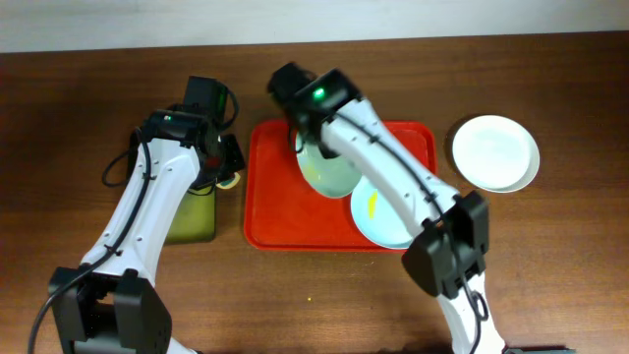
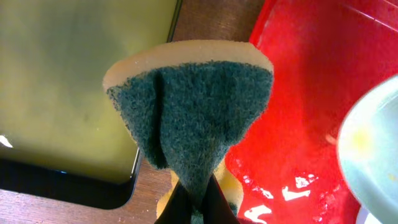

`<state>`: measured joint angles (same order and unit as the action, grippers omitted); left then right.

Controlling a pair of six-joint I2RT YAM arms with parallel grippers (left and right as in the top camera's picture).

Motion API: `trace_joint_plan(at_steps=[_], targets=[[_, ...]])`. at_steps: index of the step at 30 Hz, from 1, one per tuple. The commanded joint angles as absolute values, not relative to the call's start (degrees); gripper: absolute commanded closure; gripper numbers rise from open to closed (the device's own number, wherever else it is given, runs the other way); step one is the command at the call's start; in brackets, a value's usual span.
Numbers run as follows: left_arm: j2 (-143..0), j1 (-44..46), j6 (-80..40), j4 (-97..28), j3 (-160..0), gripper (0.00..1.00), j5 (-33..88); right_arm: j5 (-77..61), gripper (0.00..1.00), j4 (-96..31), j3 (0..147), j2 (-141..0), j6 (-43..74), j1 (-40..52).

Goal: Clean dirty plates on tray and stack at the side
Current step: 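Carry the pale-green plate right and stack it on the white plate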

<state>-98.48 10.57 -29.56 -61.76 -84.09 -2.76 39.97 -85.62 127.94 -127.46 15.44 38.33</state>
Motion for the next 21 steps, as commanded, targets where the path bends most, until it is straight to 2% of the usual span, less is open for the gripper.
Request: trace_joint_plan(at_steps=[1, 5, 13, 17, 21], targets=[[-97.9, 10.4, -28.6, -61.8, -84.4, 1.00, -2.7, 64.2, 0.96, -87.6, 129.3, -125.9, 16.6, 42.9], [-97.9, 10.4, -28.6, -61.8, -84.4, 1.00, -2.7, 75.5, 0.96, -89.2, 129.3, -125.9, 16.6, 47.7], [-97.9, 10.4, -28.6, -62.3, -84.4, 1.00, -2.7, 72.6, 0.96, -91.6, 129.3, -125.9, 16.6, 48.3], [-97.9, 10.4, -27.3, -62.3, -84.4, 1.00, -2.7, 49.3, 0.96, -87.0, 129.3, -125.9, 17.5, 42.0], [-97.9, 10.5, -27.3, -62.3, -84.4, 1.00, -2.7, 17.9, 0.96, -83.3, 129.2, -126.0, 17.4, 23.6]])
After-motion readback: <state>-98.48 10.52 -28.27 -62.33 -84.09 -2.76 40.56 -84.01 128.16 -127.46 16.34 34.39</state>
